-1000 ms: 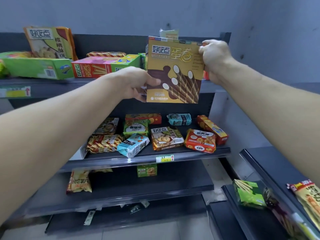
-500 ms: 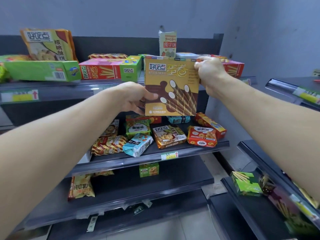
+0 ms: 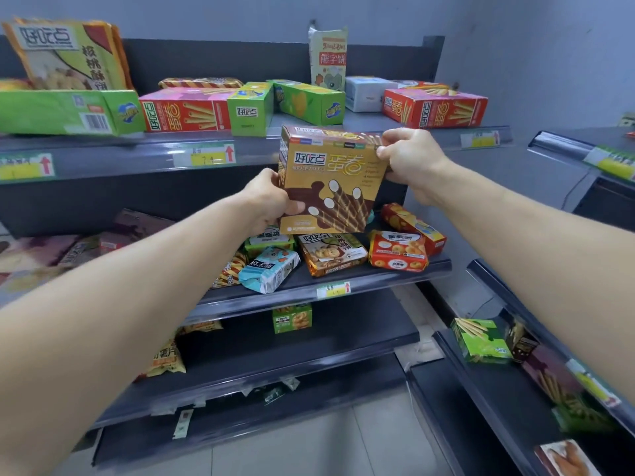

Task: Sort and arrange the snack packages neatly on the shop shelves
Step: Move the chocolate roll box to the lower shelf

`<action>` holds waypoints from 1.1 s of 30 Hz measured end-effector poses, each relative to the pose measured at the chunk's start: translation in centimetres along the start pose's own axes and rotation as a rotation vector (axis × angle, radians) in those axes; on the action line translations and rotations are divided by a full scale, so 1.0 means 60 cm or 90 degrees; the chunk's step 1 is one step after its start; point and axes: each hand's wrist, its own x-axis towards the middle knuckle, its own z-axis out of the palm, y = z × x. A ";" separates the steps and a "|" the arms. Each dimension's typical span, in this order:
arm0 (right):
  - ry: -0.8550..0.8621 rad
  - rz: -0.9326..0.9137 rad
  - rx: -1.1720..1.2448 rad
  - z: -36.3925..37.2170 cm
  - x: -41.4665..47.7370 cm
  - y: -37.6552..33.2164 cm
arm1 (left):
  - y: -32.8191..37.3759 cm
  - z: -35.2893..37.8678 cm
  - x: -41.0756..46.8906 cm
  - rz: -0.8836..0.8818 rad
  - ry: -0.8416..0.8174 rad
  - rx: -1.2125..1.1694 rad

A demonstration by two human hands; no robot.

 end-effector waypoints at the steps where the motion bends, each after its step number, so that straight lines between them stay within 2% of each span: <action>1: -0.008 0.000 -0.006 0.001 0.004 0.008 | -0.007 0.005 0.008 -0.002 0.012 0.007; 7: -0.100 0.024 -0.032 0.025 0.040 0.078 | -0.059 0.028 0.057 -0.061 0.063 0.049; 16: -0.174 0.112 -0.089 0.056 0.148 0.206 | -0.138 0.081 0.153 -0.199 -0.017 0.099; 19: -0.194 0.142 -0.078 0.062 0.181 0.250 | -0.165 0.110 0.183 -0.235 -0.027 0.068; 26: -0.208 0.158 0.031 0.079 0.231 0.315 | -0.213 0.155 0.231 -0.241 0.057 -0.040; 30: -0.224 0.197 0.012 0.101 0.248 0.334 | -0.225 0.158 0.252 -0.235 0.071 -0.074; 33: -0.218 0.183 0.012 0.116 0.266 0.342 | -0.230 0.148 0.277 -0.221 0.094 -0.075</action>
